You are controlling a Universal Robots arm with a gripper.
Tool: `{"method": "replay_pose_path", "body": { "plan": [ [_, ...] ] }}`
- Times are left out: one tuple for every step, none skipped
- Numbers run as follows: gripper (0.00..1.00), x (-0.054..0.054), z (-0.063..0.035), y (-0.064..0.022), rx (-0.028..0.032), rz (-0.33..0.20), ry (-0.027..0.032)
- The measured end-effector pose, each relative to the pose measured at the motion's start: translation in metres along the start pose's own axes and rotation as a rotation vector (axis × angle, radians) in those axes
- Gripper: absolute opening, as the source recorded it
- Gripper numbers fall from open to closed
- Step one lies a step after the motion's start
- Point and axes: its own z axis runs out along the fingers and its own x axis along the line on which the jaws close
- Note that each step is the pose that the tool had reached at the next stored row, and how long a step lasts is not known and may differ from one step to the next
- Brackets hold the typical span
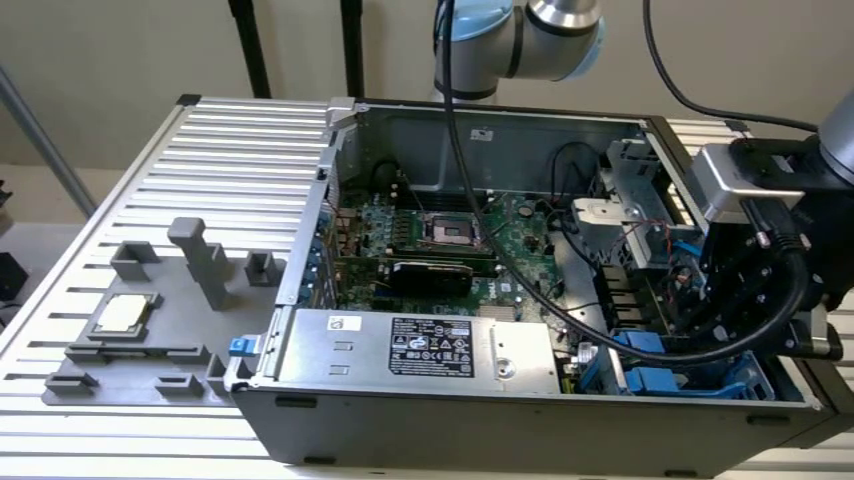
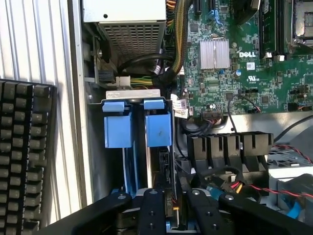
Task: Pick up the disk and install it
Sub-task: 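Insert the first disk wire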
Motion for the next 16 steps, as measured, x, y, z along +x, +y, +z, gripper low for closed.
{"method": "replay_pose_path", "body": {
  "plan": [
    [0.25, 0.000, -0.0043, 0.0001, 0.0000, 0.000, 0.0001],
    [0.25, 0.000, -0.0081, 0.0003, 0.0000, 0.000, 0.0003],
    [0.25, -0.001, -0.0116, 0.0009, 0.0000, 0.000, 0.0004],
    [0.25, -0.001, -0.0148, 0.0020, 0.0000, 0.000, 0.0005],
    [0.25, -0.001, -0.0168, 0.0043, 0.0001, 0.000, 0.0006],
    [0.25, 0.000, -0.0174, 0.0078, 0.0001, 0.000, 0.0003],
    [0.25, 0.000, -0.0178, 0.0121, 0.0001, 0.000, 0.0005],
    [0.25, 0.001, -0.0177, 0.0166, 0.0001, 0.000, 0.0003],
    [0.25, 0.001, -0.0179, 0.0212, 0.0001, 0.000, 0.0007],
    [0.25, 0.001, -0.0177, 0.0257, 0.0000, 0.000, 0.0004],
    [0.25, 0.002, -0.0177, 0.0302, 0.0001, 0.000, 0.0004],
    [0.25, 0.002, -0.0178, 0.0347, 0.0001, 0.000, 0.0006],
    [0.25, 0.002, -0.0176, 0.0382, 0.0001, 0.000, 0.0003],
    [0.25, 0.003, -0.0177, 0.0393, 0.0000, 0.000, 0.0004],
    [0.25, 0.003, -0.0177, 0.0392, -0.0002, 0.000, 0.0004],
    [0.25, 0.003, -0.0177, 0.0392, -0.0002, 0.000, 0.0005]
  ]
}}
